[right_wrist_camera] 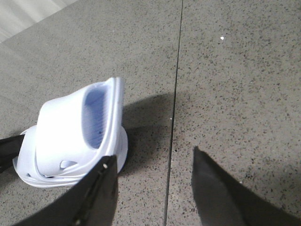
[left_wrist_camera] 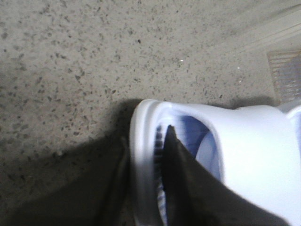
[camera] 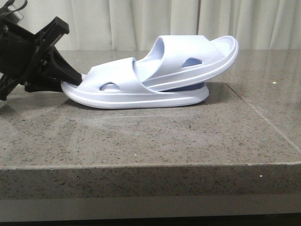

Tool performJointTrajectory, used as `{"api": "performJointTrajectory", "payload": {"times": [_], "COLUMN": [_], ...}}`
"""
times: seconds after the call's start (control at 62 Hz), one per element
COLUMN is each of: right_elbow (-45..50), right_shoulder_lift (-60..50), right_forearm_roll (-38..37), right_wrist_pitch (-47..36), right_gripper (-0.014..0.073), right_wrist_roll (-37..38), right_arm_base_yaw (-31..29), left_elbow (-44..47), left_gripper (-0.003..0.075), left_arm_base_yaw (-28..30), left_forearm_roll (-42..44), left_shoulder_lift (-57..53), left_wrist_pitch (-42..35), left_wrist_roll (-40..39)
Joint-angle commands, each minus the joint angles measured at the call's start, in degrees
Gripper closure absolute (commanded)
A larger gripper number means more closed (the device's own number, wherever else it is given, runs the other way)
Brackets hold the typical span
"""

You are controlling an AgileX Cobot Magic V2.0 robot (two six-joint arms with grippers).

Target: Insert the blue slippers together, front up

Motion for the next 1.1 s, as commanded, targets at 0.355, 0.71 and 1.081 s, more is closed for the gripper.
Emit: {"api": "performJointTrajectory", "payload": {"times": [0.355,0.71,1.081], "right_elbow": [-2.7,-6.2,-6.1], "right_shoulder_lift": [-2.3,-11.2,-21.7], "right_forearm_roll": [-11.0,-31.4,-49.1], "right_wrist_pitch": [4.2,8.1,14.4], "right_gripper": [0.0197,0.0198,0.0199], "right_wrist_roll": [0.2,16.2,31.3], "right_arm_base_yaw": [0.1,8.9,13.8], "left_elbow": [-7.9,-8.2,3.8], "left_gripper": [0.0299,0.03,0.03], "left_arm_base_yaw": [6.3,6.4,6.4], "left_forearm_roll": [36.8,71.9,80.8], "left_shoulder_lift": [-9.7,-28.7,-48.7], "left_wrist_pitch": [1.8,5.7,10.0], "left_wrist_roll": [-21.7,-44.0,-50.4]}}
